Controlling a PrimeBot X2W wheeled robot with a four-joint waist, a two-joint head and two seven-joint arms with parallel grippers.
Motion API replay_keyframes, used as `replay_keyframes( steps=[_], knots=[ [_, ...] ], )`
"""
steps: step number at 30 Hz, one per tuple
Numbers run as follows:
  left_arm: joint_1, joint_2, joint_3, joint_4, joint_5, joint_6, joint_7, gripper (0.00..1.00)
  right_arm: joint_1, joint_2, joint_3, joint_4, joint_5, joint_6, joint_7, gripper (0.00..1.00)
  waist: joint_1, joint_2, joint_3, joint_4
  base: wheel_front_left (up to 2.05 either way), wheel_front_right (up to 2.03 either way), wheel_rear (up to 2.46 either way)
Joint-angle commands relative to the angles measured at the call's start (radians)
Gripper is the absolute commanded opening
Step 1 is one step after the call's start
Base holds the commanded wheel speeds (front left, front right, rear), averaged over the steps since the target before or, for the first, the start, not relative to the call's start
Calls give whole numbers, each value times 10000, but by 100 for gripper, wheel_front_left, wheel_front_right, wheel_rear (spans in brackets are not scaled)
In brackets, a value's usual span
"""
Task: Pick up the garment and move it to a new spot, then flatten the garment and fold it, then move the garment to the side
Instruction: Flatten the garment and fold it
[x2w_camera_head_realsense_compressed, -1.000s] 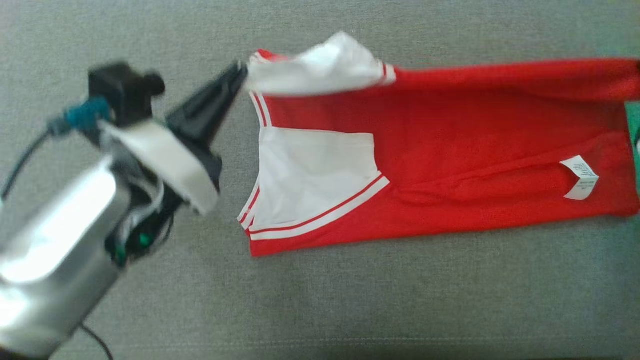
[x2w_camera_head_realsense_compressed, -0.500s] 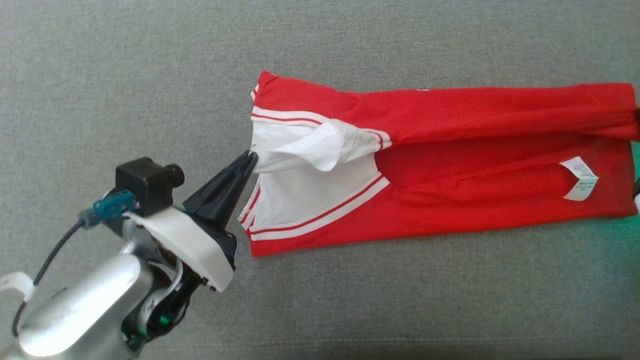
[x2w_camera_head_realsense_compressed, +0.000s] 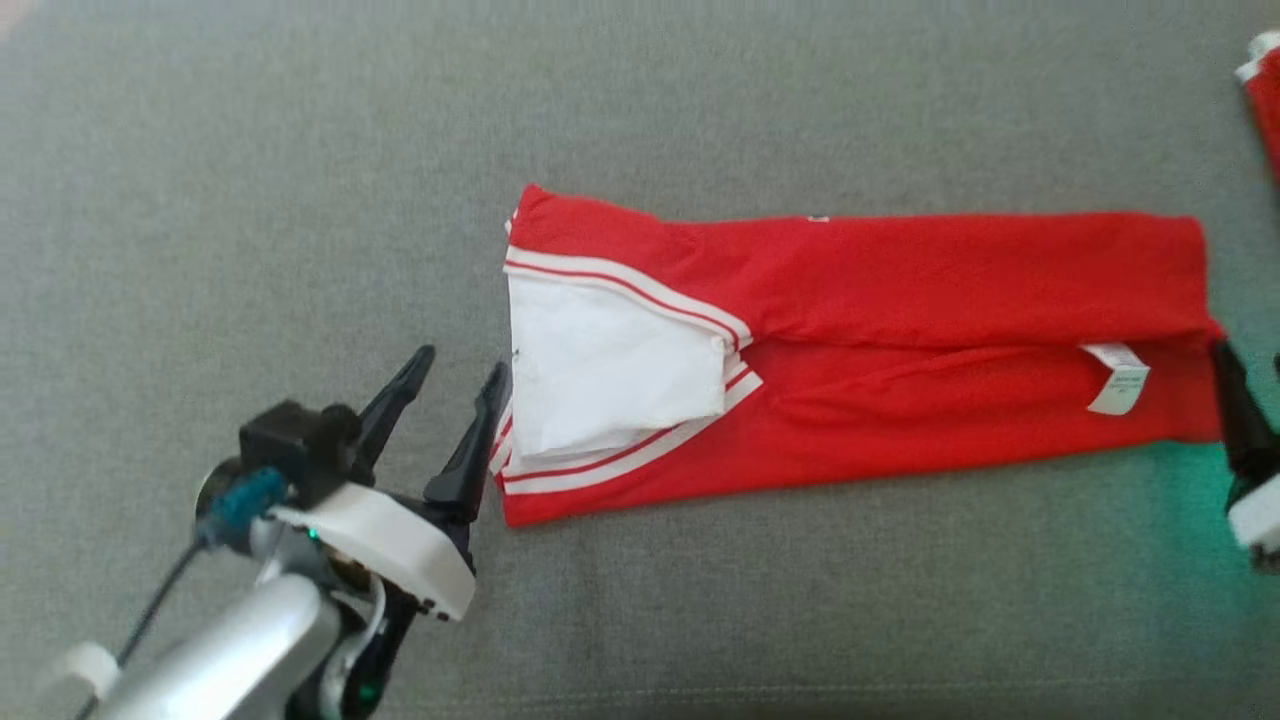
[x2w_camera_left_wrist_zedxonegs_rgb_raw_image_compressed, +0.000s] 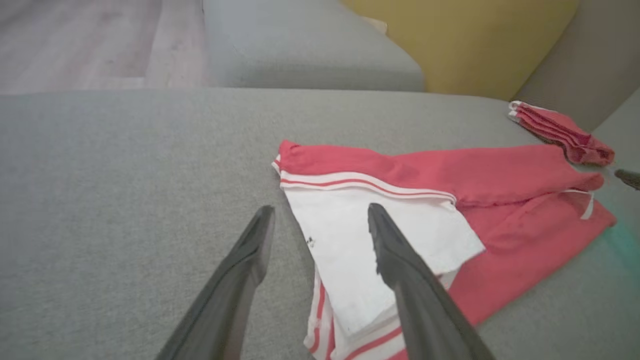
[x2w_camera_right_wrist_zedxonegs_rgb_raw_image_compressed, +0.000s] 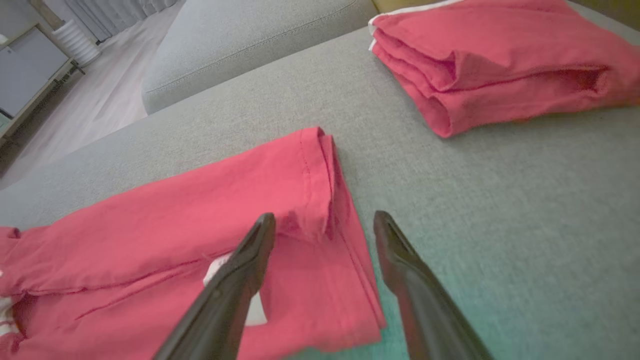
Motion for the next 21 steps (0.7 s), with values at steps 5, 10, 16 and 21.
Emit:
replay_keyframes(
  steps=[5,10,16,21],
  knots=[
    [581,-398,965,44,1070,931,-308,100,470,518,-266,-266,-468,65,-18,100,1,-1,-917,-40,0,0,0],
    [1733,-1336,1699,-155,2861,1624,-317,100,507,1043,-555,250,-1290,65,-82,100,1,-1,-1586,181,0,0,0],
    [3088,-2292,2209,-317,4344,1664,-319,100,9,1305,-1115,1362,-2529,65,-153,100,1,-1,-2047,715,0,0,0],
    [3551,-2955,2463,-333,5081,1279,-320,100,-897,1409,-1871,2531,-3377,65,-249,100,1,-1,-2030,1198,0,0,0]
  ],
)
